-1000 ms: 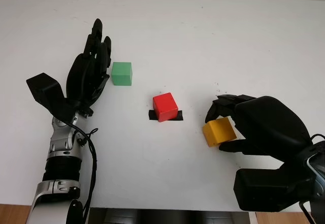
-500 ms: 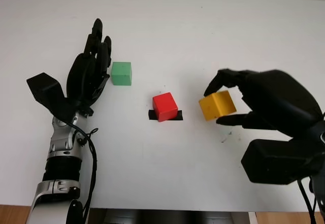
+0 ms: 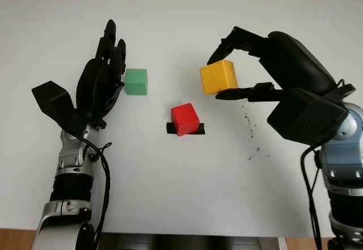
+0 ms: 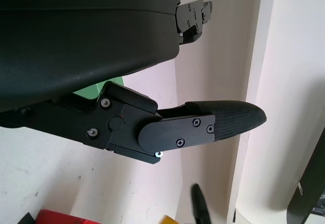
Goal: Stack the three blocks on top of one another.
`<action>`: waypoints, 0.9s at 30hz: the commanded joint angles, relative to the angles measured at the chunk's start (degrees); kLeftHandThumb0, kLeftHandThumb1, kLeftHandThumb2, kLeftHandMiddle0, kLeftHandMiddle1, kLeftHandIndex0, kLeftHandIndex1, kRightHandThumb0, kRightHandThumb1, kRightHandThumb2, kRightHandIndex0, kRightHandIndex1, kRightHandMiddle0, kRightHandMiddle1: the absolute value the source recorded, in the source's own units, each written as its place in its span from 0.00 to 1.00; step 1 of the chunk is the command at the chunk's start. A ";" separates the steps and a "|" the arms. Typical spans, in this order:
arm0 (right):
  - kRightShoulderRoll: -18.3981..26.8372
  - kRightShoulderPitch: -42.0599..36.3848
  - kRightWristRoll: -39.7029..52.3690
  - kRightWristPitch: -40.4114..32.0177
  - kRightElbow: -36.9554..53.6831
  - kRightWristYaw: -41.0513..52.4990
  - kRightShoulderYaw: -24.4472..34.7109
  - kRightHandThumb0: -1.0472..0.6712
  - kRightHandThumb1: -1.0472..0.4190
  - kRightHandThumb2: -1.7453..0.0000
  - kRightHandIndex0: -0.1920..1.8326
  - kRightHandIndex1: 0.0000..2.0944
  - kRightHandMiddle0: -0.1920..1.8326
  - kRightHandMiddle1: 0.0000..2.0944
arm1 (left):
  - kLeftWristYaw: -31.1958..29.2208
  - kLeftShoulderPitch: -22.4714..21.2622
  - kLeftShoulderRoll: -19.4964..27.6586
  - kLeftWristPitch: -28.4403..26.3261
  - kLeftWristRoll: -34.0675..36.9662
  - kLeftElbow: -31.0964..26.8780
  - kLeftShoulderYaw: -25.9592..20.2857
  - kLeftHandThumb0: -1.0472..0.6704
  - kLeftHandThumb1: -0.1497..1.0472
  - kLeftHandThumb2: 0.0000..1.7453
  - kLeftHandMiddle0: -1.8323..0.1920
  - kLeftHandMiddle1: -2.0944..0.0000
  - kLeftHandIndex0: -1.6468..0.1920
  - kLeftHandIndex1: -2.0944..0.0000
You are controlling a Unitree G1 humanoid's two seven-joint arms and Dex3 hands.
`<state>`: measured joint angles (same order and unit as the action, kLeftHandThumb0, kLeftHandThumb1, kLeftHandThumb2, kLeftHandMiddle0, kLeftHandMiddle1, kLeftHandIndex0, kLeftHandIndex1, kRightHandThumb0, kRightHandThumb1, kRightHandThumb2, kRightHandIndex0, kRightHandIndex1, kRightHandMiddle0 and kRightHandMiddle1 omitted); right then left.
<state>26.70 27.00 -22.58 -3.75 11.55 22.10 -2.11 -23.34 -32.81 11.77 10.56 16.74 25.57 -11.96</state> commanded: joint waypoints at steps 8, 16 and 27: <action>-1.53 3.31 3.83 2.45 -7.46 0.55 -3.38 0.37 0.07 0.97 0.27 0.01 0.27 0.73 | 0.40 0.65 0.01 0.45 0.20 -1.33 -0.25 0.15 1.00 0.31 1.00 1.00 1.00 1.00; -1.50 5.02 7.75 -0.27 -9.16 5.05 -4.69 0.35 0.06 0.97 0.26 0.01 0.27 0.74 | 0.79 0.93 -0.21 0.55 -0.07 -1.69 0.03 0.15 1.00 0.31 1.00 1.00 1.00 1.00; -1.62 5.89 11.35 -2.14 -8.59 8.07 -4.56 0.33 0.06 0.97 0.25 0.01 0.27 0.74 | 1.23 0.81 -0.74 0.73 0.06 -1.12 -0.10 0.14 1.00 0.30 1.00 1.00 1.00 1.00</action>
<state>25.11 31.75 -12.16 -5.36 1.79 29.90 -7.28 -22.04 -32.61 11.10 10.70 16.67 24.85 -12.02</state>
